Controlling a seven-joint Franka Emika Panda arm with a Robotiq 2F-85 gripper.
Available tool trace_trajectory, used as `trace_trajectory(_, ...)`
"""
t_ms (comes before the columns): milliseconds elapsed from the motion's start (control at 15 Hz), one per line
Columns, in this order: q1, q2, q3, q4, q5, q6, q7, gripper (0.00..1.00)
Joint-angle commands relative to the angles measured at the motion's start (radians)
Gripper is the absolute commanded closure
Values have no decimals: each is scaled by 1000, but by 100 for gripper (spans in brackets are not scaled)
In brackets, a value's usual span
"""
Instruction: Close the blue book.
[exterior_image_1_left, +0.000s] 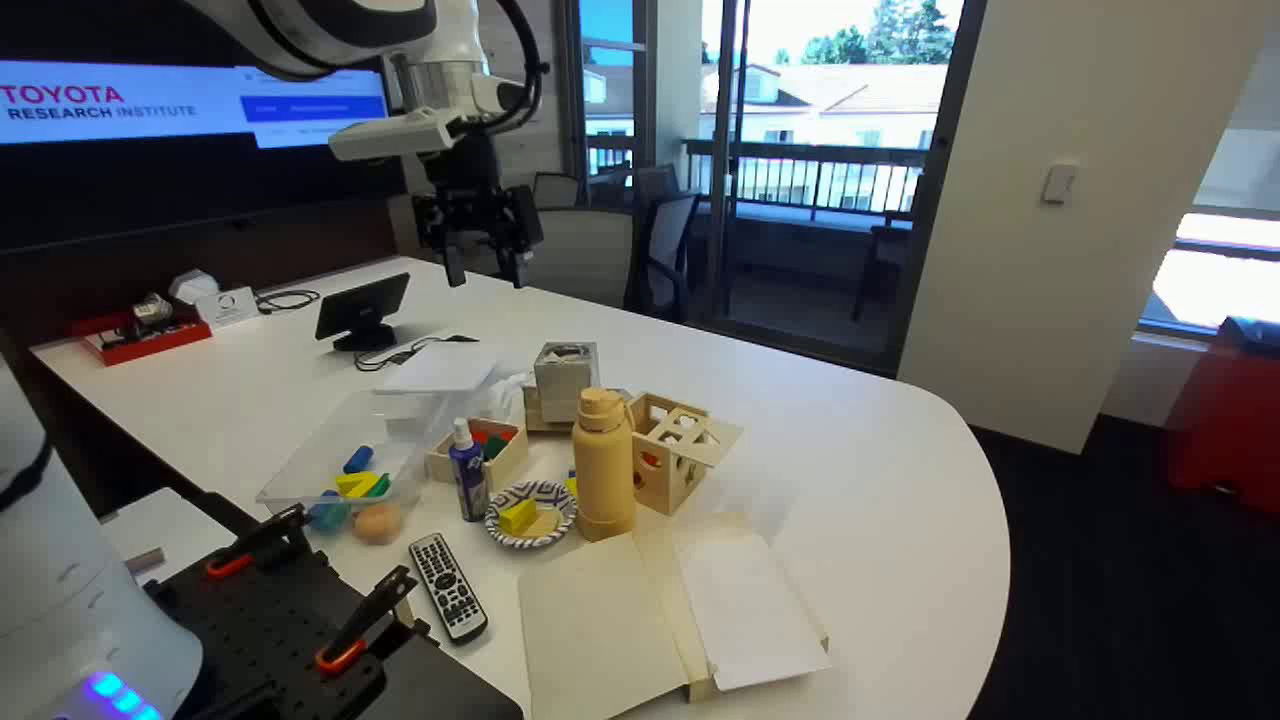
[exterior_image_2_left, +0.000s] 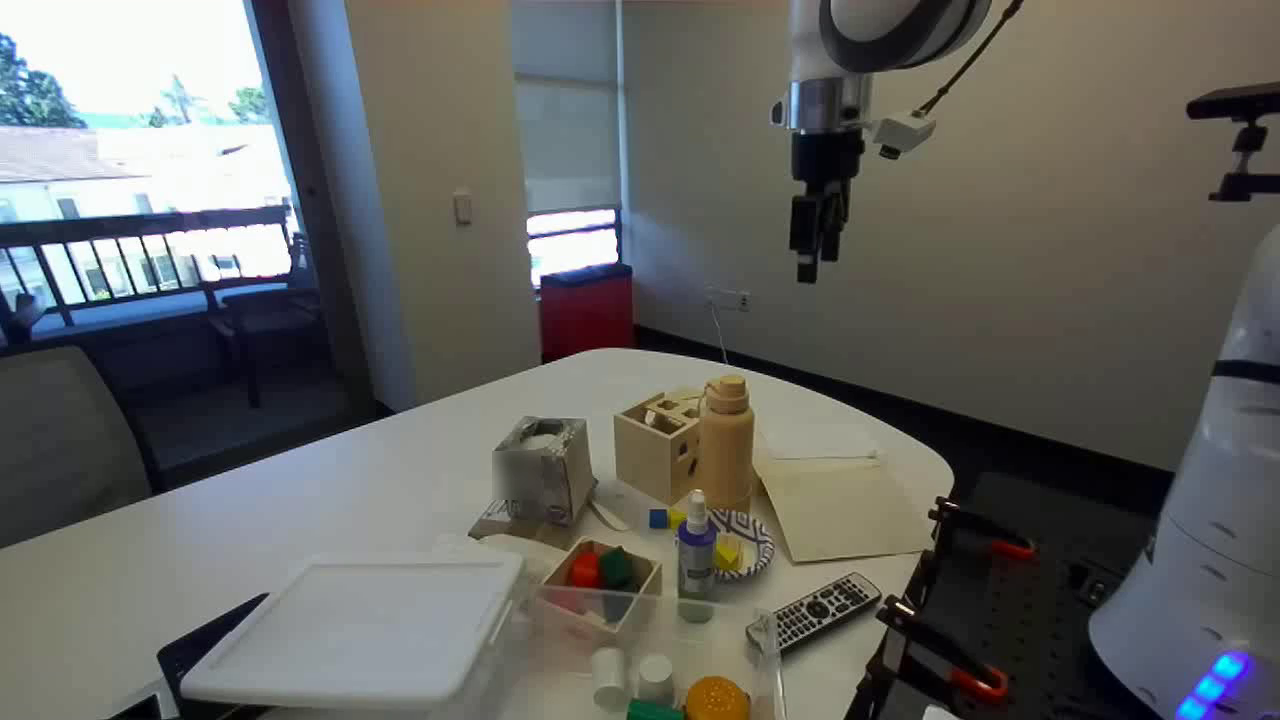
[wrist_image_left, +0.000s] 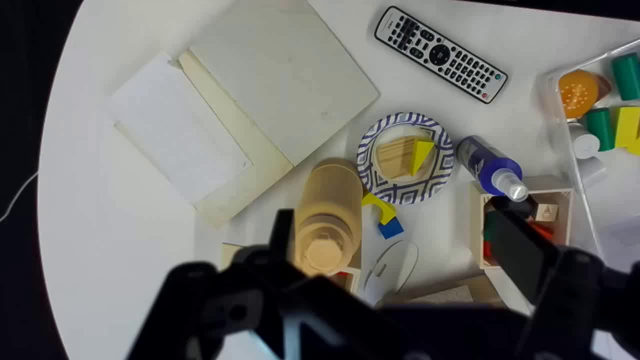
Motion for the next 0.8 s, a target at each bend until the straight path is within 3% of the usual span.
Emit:
trace_trajectory(0,-2,0,2,1,1,-2,-1,0)
trace_trajectory(200,-2,0,2,1,1,-2,-1,0)
trace_trajectory(400,-12,56,28,-55,-29,109,83,0)
trace_trajectory(733,-67,265,73,-188,-167,485,333,0)
